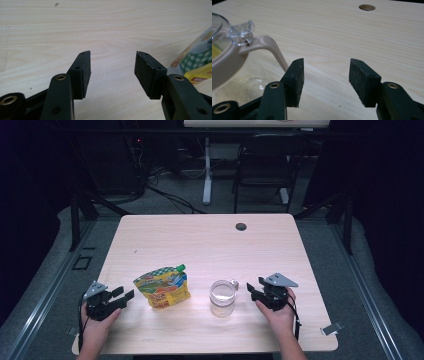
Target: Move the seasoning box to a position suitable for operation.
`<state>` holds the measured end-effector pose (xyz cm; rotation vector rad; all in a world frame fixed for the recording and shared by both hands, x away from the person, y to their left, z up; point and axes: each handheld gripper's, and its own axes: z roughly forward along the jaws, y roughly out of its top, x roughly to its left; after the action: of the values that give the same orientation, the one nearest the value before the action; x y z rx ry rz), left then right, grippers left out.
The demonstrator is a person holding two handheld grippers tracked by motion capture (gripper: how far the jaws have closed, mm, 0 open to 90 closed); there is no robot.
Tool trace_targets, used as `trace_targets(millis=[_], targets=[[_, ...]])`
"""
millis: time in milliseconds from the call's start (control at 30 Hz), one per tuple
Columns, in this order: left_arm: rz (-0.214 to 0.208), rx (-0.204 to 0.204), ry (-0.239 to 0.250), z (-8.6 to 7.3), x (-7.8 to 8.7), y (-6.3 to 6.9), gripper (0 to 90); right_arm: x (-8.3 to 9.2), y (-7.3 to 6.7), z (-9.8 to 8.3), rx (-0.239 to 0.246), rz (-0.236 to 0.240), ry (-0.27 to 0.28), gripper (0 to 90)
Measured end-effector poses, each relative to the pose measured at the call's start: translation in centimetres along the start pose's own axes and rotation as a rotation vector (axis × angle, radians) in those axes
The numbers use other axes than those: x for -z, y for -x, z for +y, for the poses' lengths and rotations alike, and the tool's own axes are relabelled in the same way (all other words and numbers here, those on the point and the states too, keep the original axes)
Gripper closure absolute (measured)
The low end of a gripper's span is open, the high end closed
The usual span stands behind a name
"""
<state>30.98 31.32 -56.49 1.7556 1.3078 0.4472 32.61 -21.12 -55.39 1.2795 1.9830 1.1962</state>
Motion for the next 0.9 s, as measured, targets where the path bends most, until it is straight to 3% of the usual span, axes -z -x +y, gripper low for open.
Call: trace_targets(millis=[33, 233, 433, 633, 867, 900], targets=[[0.003, 0.001, 0.015, 0.1, 0.0, 0.0, 47.3, 0.0, 0.0, 0.0, 0.009, -0.004, -0.008, 46.1], [0.005, -0.007, -0.004, -0.2, 0.0, 0.2, 48.1, -0.2, -0.1, 0.1, -0.024, 0.023, 0.008, 49.1], [0.008, -0.009, 0.021, -0.3, 0.6, 0.4, 48.8, -0.3, -0.6, 0.4, 0.001, 0.057, -0.013, 56.8], [0.015, -0.004, 0.019, -0.5, 1.0, 0.4, 49.4, -0.1, -1.2, 0.5, 0.023, 0.092, -0.015, 58.7], [0.014, -0.01, 0.013, -0.6, 1.0, 0.5, 50.9, -1.1, -2.0, 0.5, 0.065, 0.13, -0.06, 64.1], [0.015, -0.013, 0.012, -0.7, 1.0, 0.6, 51.0, -1.3, -2.2, 0.6, 0.063, 0.157, -0.055, 66.3]])
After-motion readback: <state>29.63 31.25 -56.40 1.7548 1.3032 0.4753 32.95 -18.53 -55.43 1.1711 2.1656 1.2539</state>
